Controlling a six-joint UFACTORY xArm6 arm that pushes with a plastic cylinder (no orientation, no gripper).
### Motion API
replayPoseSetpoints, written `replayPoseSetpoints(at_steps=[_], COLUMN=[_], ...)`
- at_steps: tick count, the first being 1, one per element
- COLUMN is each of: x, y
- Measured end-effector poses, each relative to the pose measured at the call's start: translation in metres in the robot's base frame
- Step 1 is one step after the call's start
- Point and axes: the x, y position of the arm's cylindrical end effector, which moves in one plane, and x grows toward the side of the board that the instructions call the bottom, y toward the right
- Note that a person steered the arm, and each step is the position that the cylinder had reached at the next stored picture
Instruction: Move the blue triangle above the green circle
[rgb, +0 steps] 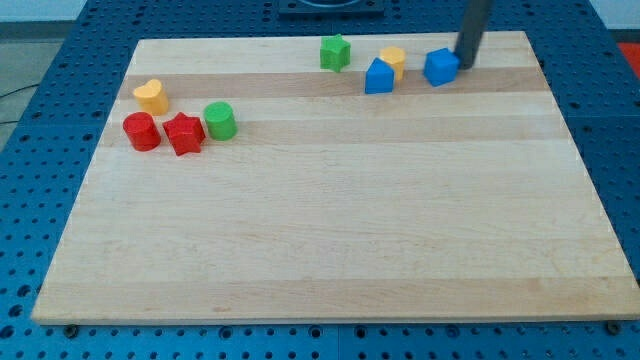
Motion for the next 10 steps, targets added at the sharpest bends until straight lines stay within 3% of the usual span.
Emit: replayPoseSetpoints(at_steps=[1, 2, 3, 4, 5, 6, 10], x=[0.000, 0.014, 0.042, 0.040, 0.039, 0.032, 0.045], y=[0.003, 0.050, -0.010, -0.061, -0.003, -0.023, -0.233])
